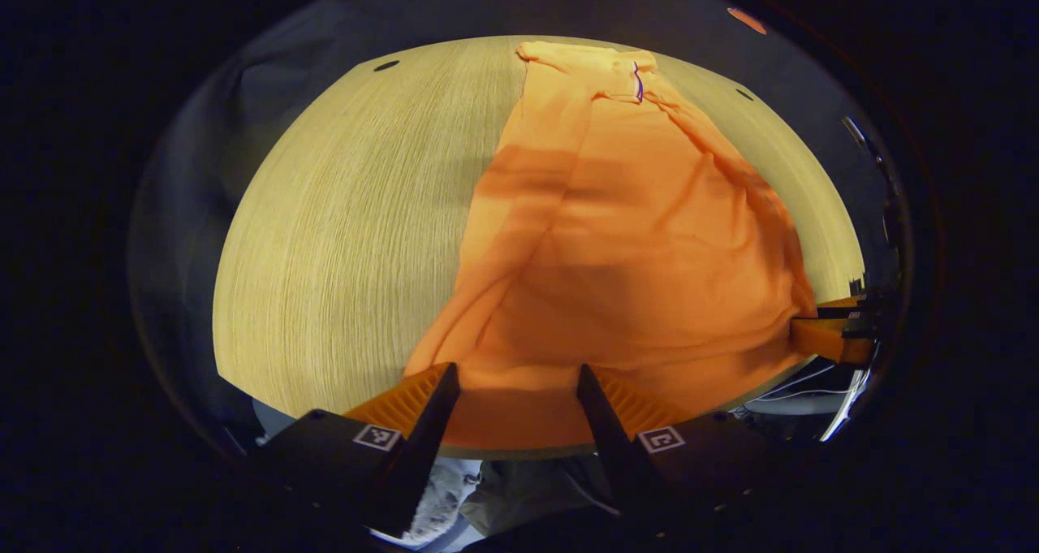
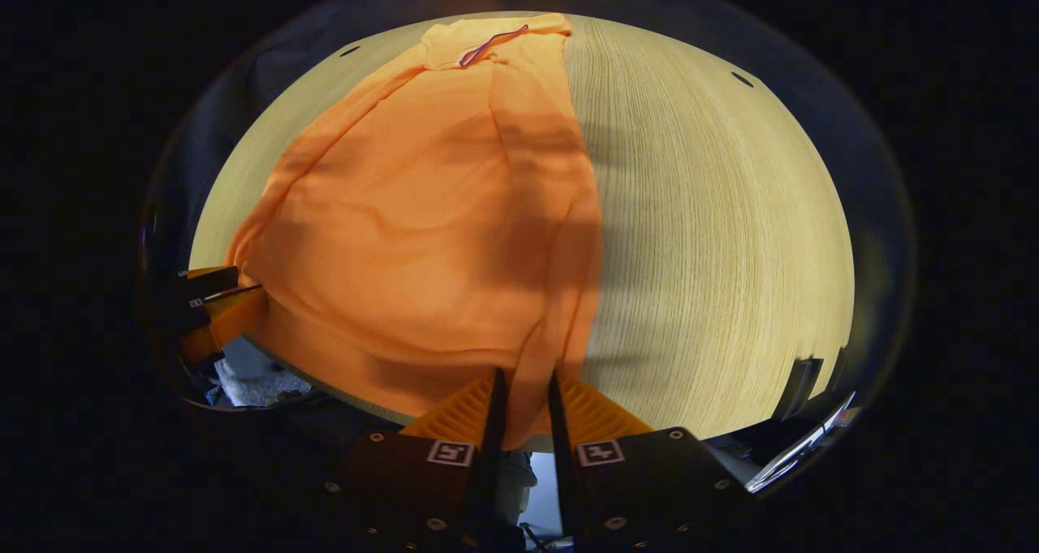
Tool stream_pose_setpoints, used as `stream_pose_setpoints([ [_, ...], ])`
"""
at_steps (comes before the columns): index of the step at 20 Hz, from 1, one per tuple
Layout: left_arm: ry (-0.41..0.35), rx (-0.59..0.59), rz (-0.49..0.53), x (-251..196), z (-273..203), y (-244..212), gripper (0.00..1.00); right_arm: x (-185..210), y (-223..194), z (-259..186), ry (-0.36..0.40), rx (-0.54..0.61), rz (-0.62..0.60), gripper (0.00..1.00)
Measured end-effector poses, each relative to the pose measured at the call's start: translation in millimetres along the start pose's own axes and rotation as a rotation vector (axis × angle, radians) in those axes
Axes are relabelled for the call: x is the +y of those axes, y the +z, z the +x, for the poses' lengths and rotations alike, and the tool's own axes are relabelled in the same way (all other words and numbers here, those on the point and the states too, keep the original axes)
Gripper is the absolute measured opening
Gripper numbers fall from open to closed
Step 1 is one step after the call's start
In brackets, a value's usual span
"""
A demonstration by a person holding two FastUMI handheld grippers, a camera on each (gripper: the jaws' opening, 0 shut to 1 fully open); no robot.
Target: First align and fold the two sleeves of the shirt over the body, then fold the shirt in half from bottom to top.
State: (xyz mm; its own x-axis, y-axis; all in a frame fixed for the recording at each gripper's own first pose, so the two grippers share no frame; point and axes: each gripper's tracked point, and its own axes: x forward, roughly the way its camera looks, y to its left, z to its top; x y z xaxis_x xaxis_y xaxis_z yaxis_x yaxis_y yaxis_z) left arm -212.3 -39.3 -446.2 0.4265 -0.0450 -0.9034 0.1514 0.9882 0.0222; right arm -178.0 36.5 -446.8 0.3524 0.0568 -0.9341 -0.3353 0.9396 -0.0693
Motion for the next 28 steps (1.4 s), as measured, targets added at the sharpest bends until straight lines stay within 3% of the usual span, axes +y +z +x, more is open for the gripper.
stream_pose_setpoints([
  [2, -0.03, -0.069, 0.04, -9.8, 4.1, 12.4, 0.33, 0.9, 3.7, -0.4, 0.019, -0.022, 0.03, 0.25],
  [3, -0.037, -0.067, 0.062, -13.1, 9.5, 11.5, 0.04, 3.3, 2.9, -0.9, 0.04, -0.029, 0.058, 0.13],
  [4, -0.058, -0.097, 0.067, -13.7, 5.1, 20.6, 0.06, 3.8, 4.3, 0.8, 0.059, -0.034, 0.066, 0.01],
  [5, -0.07, -0.095, 0.046, -15.5, 8.7, 19.5, 0.01, 3.8, 4.1, -0.8, 0.073, -0.037, 0.094, 0.01],
  [9, -0.15, -0.06, -0.057, -15.5, 5.6, 21.1, 0.0, 4.1, 11.0, -7.2, 0.094, -0.078, 0.109, 0.0],
  [14, -0.193, -0.126, -0.091, -19.6, -21.6, 56.5, 0.01, 1.0, 45.9, -34.4, 0.117, -0.158, 0.126, 0.0],
  [19, -0.22, -0.232, -0.078, -21.4, -55.0, 109.4, 0.01, -12.6, 92.5, -58.7, 0.107, -0.251, 0.136, 0.0],
  [28, -0.205, -0.348, -0.053, -0.3, -61.4, 191.7, 0.01, -36.1, 182.9, -92.7, 0.109, -0.38, 0.155, 0.0],
])
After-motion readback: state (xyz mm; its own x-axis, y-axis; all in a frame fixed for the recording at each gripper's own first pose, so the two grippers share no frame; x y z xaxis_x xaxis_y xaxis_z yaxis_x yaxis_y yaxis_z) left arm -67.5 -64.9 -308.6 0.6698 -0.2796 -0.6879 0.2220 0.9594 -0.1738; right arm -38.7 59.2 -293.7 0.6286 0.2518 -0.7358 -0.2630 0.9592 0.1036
